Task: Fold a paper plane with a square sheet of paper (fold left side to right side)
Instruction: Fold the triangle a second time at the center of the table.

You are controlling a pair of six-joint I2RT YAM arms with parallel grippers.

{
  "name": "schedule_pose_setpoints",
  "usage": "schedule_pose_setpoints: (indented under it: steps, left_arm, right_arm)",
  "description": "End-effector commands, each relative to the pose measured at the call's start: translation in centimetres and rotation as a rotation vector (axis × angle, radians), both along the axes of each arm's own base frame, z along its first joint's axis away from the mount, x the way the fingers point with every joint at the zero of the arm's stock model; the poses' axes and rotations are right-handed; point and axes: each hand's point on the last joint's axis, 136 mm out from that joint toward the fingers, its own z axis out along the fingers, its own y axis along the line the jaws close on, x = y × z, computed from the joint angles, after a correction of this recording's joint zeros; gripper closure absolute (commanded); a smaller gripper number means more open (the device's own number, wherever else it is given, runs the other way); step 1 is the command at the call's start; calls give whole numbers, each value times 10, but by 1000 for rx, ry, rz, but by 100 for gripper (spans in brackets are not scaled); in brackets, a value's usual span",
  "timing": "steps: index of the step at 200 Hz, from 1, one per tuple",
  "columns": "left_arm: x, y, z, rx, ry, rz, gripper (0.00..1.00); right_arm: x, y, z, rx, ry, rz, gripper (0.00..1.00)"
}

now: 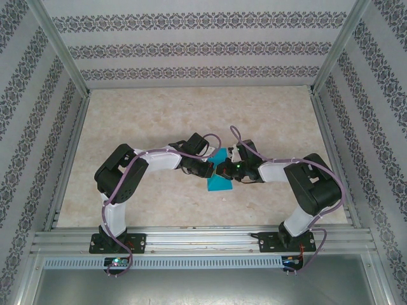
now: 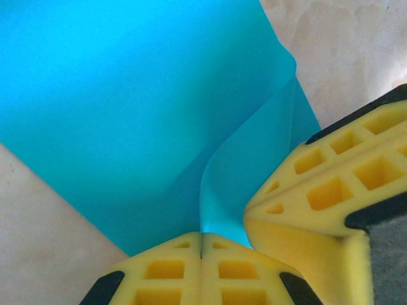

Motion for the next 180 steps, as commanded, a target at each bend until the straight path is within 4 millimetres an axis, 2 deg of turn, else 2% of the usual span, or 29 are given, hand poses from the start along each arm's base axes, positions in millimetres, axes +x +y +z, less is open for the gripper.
schedule_pose_setpoints:
  steps: [1, 79, 101, 121, 149, 180]
  left_arm:
    - [-6, 17, -28, 76, 47, 6, 100]
    - [-7, 18, -29, 86, 52, 12, 100]
    - [-4, 19, -25, 82, 42, 26, 95]
    - [1, 19, -11, 70, 10, 48, 89]
    - [10, 24, 22, 31, -55, 92, 79]
    - [6, 34, 56, 0, -100, 122, 77]
  right_arm:
    - [1, 1, -7, -20, 6, -7, 100]
    - [-10, -10, -27, -101, 65, -4, 100]
    - [-14, -14, -33, -125, 81, -7, 100]
    - [-17, -16, -36, -132, 91, -6, 100]
    - [-18, -16, -36, -132, 91, -7, 100]
    - [-15, -14, -31, -110, 71, -9, 100]
